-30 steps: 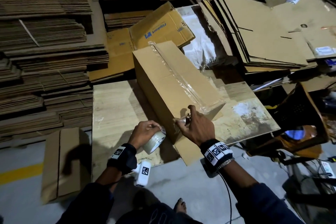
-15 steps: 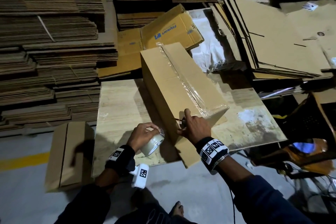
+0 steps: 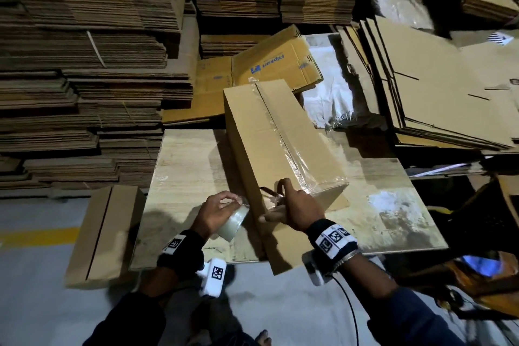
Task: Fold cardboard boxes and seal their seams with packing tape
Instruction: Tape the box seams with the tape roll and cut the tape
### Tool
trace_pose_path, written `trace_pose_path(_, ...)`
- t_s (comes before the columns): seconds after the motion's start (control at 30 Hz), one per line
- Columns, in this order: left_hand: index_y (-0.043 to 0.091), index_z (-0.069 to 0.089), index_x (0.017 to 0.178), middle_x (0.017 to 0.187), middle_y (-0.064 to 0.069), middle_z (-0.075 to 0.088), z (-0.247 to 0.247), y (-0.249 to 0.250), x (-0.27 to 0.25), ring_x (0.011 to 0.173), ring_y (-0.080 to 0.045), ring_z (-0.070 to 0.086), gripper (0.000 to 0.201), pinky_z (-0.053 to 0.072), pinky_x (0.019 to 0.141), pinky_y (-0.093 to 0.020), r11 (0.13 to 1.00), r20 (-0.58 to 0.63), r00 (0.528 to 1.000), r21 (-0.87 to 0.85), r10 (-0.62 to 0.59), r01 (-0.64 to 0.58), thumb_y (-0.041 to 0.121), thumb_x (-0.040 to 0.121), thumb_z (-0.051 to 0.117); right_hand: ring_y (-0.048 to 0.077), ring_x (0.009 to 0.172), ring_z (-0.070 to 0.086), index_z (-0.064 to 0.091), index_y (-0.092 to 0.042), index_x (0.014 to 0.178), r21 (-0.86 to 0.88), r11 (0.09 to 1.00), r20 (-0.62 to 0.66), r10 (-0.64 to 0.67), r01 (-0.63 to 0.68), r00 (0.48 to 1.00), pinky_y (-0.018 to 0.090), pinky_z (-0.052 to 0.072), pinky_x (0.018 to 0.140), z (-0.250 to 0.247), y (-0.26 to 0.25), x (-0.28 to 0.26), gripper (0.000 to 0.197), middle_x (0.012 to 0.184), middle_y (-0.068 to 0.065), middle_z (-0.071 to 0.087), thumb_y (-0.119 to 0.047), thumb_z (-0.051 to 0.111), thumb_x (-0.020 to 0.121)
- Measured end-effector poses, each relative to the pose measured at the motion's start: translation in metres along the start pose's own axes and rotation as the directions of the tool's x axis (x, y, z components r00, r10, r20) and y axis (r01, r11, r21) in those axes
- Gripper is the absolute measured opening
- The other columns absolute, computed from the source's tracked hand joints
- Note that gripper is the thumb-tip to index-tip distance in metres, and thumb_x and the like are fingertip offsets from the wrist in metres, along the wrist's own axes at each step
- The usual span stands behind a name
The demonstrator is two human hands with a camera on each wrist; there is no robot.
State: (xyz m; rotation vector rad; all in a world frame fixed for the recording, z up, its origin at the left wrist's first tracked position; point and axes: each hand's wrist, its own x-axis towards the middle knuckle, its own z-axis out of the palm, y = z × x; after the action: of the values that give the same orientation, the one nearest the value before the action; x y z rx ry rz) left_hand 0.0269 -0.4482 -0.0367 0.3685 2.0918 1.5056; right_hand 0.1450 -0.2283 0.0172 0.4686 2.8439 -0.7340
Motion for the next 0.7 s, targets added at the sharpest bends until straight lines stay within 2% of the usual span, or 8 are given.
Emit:
trace_pose_path(0.1, 0.013, 0.072, 0.097, 0.112, -0.005, 0.077, 0.007, 0.004, 0.003, 0.105, -0.021, 0.072, 0.013, 0.049, 0.084, -0.02, 0.999, -0.062, 0.998, -0.046, -0.005, 0.002, 0.003, 0.091, 0.077, 0.025, 0.094, 0.07, 0.042, -0.024, 0.132, 0.349, 0.934, 0.035, 0.073, -0.081, 0.997, 0.039, 0.056, 0.083, -0.011, 0.015, 0.006, 0.071, 0.111, 0.008, 0.074, -0.06, 0.078, 0.083)
trace_pose_path(0.2, 0.009, 0.07, 0.108, 0.105, 0.008, 0.074, 0.01, 0.016, 0.005, 0.085, 0.003, 0.069, 0.017, 0.053, 0.074, -0.03, 0.996, -0.122, 0.992, -0.094, -0.019, 0.008, 0.001, 0.093, 0.073, 0.026, 0.098, 0.07, 0.046, -0.025, 0.127, 0.464, 0.878, -0.029, 0.149, -0.119, 0.988, 0.044, 0.057, 0.088, -0.031, 0.023, 0.018, 0.041, 0.113, 0.01, 0.073, -0.041, 0.068, 0.097)
trace_pose_path(0.27, 0.008, 0.069, 0.112, 0.106, 0.014, 0.071, 0.007, 0.025, 0.012, 0.078, 0.004, 0.065, 0.018, 0.055, 0.064, -0.024, 0.992, -0.169, 0.986, -0.128, -0.006, -0.016, 0.003, 0.095, 0.072, 0.029, 0.101, 0.067, 0.045, -0.02, 0.129, 0.497, 0.859, -0.013, 0.15, -0.123, 0.989, 0.041, 0.054, 0.087, -0.053, 0.026, 0.032, 0.032, 0.117, 0.01, 0.069, -0.029, 0.06, 0.102)
trace_pose_path(0.33, 0.006, 0.068, 0.113, 0.109, 0.013, 0.069, 0.002, 0.033, 0.026, 0.079, 0.005, 0.064, 0.02, 0.049, 0.064, -0.01, 0.989, -0.205, 0.978, -0.133, 0.028, -0.056, 0.004, 0.095, 0.073, 0.03, 0.101, 0.063, 0.046, -0.014, 0.128, 0.458, 0.879, -0.011, 0.158, -0.135, 0.987, 0.035, 0.048, 0.083, -0.072, 0.034, 0.055, 0.028, 0.116, 0.012, 0.065, -0.025, 0.056, 0.104)
trace_pose_path(0.37, 0.007, 0.067, 0.115, 0.111, 0.01, 0.07, -0.002, 0.035, 0.034, 0.081, 0.004, 0.063, 0.022, 0.048, 0.065, -0.008, 0.99, -0.212, 0.977, -0.13, 0.034, -0.062, 0.006, 0.094, 0.075, 0.031, 0.1, 0.062, 0.047, -0.011, 0.125, 0.415, 0.898, -0.027, 0.17, -0.143, 0.985, 0.035, 0.046, 0.08, -0.079, 0.039, 0.068, 0.027, 0.115, 0.013, 0.064, -0.027, 0.055, 0.104)
trace_pose_path(0.5, 0.022, 0.067, 0.116, 0.114, -0.004, 0.074, -0.014, 0.051, 0.075, 0.086, -0.015, 0.071, 0.032, 0.055, 0.071, -0.031, 0.981, -0.189, 0.981, -0.176, 0.044, -0.078, 0.018, 0.088, 0.082, 0.04, 0.112, 0.059, 0.05, 0.002, 0.127, 0.181, 0.971, -0.161, 0.184, -0.154, 0.97, 0.038, 0.044, 0.085, -0.102, 0.064, 0.132, 0.034, 0.125, 0.025, 0.058, -0.014, 0.059, 0.099)
trace_pose_path(0.6, 0.011, 0.063, 0.123, 0.121, -0.01, 0.07, -0.012, 0.061, 0.108, 0.082, -0.007, 0.068, 0.035, 0.051, 0.062, -0.015, 0.978, -0.237, 0.971, -0.195, 0.023, -0.07, 0.007, 0.092, 0.077, 0.046, 0.125, 0.052, 0.044, 0.001, 0.14, 0.096, 0.979, -0.196, 0.197, -0.182, 0.961, 0.049, 0.046, 0.103, -0.11, 0.075, 0.162, 0.049, 0.141, 0.029, 0.045, -0.016, 0.063, 0.097)
trace_pose_path(0.7, 0.018, 0.061, 0.126, 0.122, -0.007, 0.071, -0.008, 0.06, 0.139, 0.092, -0.015, 0.069, 0.04, 0.052, 0.068, -0.019, 0.975, -0.254, 0.967, -0.213, 0.008, -0.064, 0.014, 0.091, 0.08, 0.045, 0.125, 0.049, 0.048, -0.006, 0.137, -0.011, 0.984, -0.168, 0.174, -0.178, 0.97, 0.054, 0.046, 0.104, -0.096, 0.082, 0.174, 0.045, 0.137, 0.024, 0.046, -0.024, 0.06, 0.098)
